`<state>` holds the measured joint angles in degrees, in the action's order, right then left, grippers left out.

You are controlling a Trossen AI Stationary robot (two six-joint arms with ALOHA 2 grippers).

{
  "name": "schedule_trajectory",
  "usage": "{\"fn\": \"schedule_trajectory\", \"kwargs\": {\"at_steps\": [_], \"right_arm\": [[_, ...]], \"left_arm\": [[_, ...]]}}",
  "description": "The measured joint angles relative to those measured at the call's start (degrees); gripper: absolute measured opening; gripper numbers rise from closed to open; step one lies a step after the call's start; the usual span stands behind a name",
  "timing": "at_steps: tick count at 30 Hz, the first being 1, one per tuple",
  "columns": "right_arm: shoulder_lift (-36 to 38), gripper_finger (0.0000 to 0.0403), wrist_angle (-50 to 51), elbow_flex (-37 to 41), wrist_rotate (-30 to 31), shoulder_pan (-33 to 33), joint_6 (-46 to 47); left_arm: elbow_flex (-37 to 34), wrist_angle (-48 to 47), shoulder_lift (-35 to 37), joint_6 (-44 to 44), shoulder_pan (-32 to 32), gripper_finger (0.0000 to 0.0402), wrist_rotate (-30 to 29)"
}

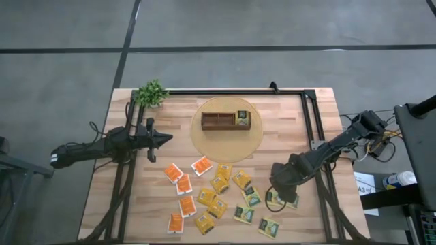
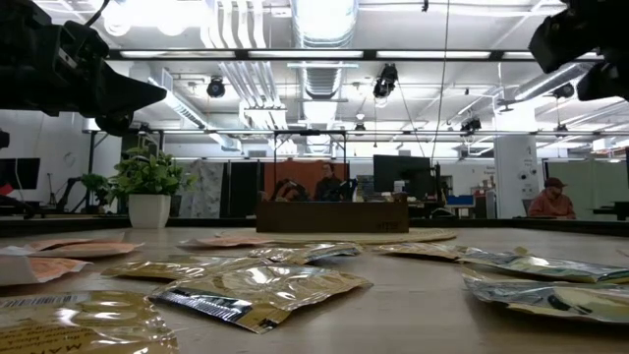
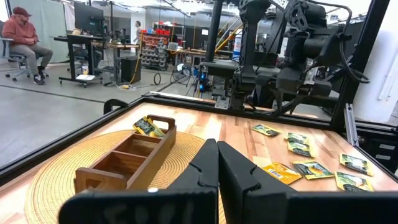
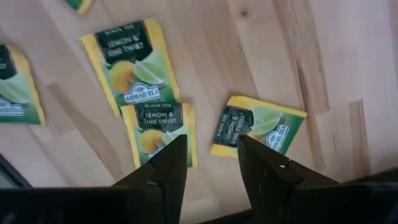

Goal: Pick & Place Tea
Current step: Put the yellow tea bag into the right section of the wooden organizer

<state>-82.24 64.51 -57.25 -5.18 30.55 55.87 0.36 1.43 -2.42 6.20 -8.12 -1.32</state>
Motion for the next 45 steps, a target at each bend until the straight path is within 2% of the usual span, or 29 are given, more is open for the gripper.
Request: {"fn": "schedule_trajectory", "kwargs": {"at_steps": [14,21,24,30,40,45], "right_arm": [[0.04,0.0139,-3.8,6.32,-1.22,0.32,5.58],[0.04,0.0139,-10.67,7.94,-1.3,0.32,2.99],[0.12,0.0139,-11.34,7.86,-1.04,0.17,-4.81],[1.24,0.0139,-11.33,5.35,0.78,-1.61,-26.84],[1.44,0.0139,-17.95,-0.01,0.84,-5.37,-70.29],[1.44,0.0139,-18.22,-1.28,0.83,-9.26,-91.72]], "left_arm": [[0.0,0.0,0.0,0.0,0.0,0.0,0.0],[0.0,0.0,0.0,0.0,0.02,0.0,0.0],[0.0,0.0,0.0,0.0,0.0,0.0,0.0],[0.0,0.0,0.02,0.01,0.02,0.0,0.0],[0.0,0.0,0.02,0.01,0.02,0.0,0.0],[0.0,0.0,0.02,0.0,0.0,0.0,0.0]]}}
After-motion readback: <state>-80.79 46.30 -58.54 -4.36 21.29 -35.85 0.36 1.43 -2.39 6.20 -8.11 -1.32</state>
